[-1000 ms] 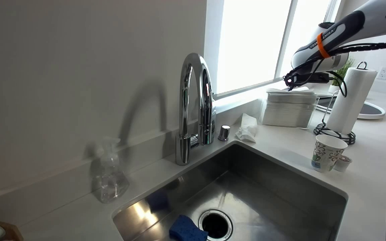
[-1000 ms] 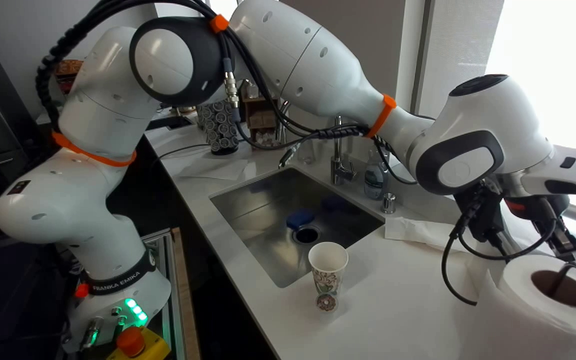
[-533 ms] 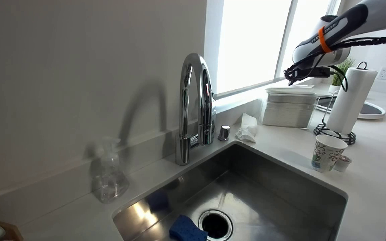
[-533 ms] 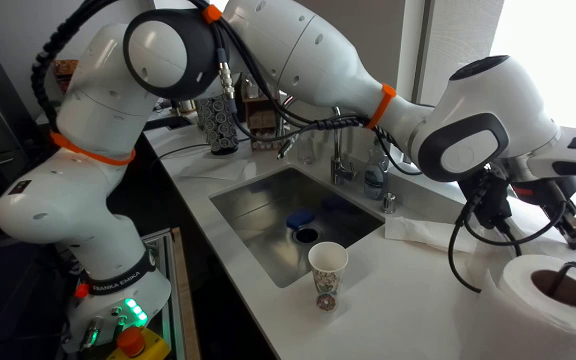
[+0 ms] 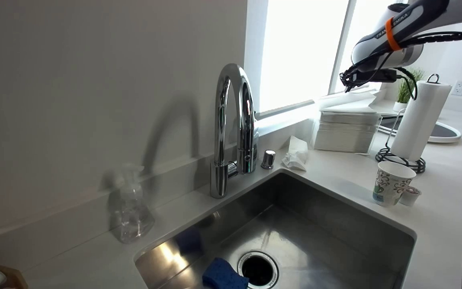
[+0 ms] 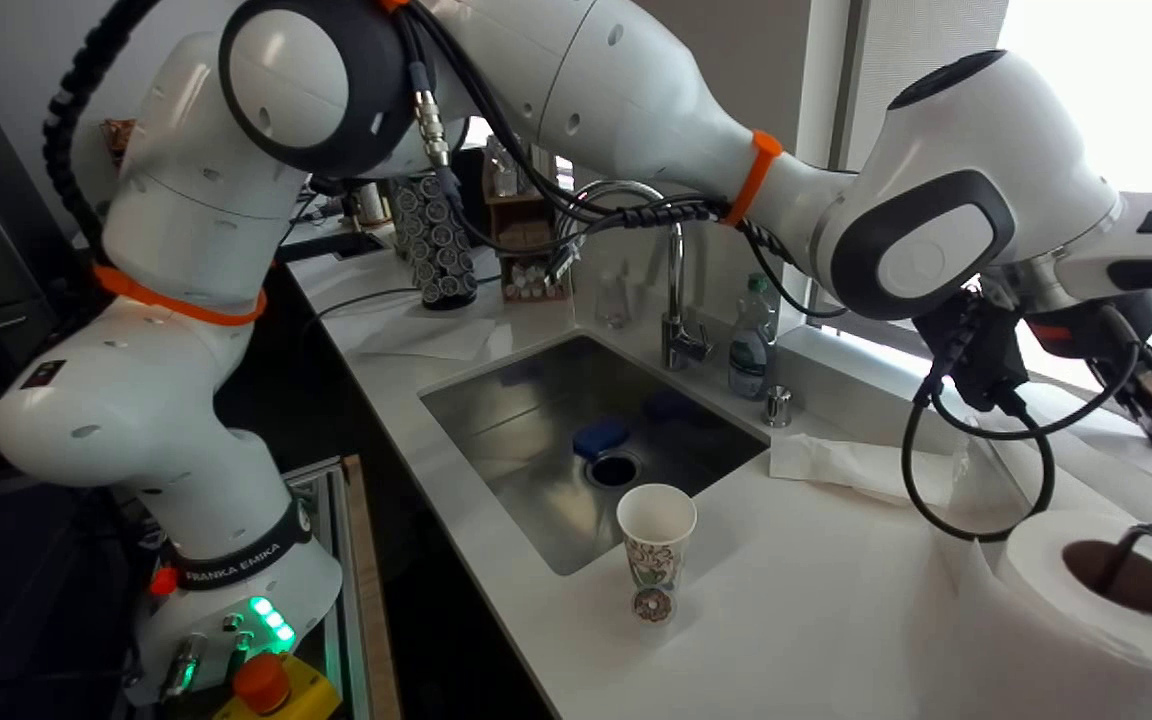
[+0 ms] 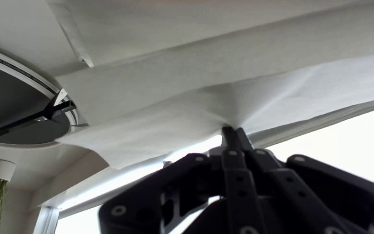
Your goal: Put a paper towel on the countertop
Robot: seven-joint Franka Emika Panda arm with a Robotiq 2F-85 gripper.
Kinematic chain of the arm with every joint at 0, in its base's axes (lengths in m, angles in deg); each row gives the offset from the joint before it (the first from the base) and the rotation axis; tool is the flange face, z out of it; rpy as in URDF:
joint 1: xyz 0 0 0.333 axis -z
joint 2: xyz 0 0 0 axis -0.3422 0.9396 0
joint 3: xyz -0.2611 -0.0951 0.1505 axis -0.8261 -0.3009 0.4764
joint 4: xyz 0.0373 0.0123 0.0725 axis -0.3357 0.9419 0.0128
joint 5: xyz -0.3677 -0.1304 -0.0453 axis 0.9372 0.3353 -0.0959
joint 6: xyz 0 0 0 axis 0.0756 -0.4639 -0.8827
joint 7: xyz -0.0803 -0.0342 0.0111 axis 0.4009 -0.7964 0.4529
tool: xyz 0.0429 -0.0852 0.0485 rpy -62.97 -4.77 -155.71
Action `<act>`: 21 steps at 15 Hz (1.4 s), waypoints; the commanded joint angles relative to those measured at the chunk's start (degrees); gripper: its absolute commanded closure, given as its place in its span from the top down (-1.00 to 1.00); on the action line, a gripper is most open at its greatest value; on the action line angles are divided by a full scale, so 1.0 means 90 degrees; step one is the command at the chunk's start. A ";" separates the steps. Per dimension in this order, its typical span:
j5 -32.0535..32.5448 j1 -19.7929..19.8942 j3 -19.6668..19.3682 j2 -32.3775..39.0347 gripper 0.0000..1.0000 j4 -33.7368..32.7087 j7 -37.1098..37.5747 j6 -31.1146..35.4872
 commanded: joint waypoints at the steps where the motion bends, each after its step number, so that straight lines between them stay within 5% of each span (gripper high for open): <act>1: 0.0057 -0.0134 -0.0109 -0.0240 -0.99 0.0299 0.0122 -0.0025; 4: -0.0005 -0.0082 0.0067 -0.0420 -0.99 0.0442 -0.0100 0.0000; 6: -0.0552 0.0414 0.1055 -0.0898 -0.99 0.0781 -0.1139 -0.0178; 8: -0.0774 0.0528 0.1349 -0.1115 -0.99 0.0933 -0.1481 -0.0425; 17: -0.1640 0.0723 0.1576 -0.1734 -0.99 0.1351 -0.2362 -0.0918; 21: -0.3332 0.1243 0.2345 -0.2204 -0.99 0.1612 -0.3691 -0.1503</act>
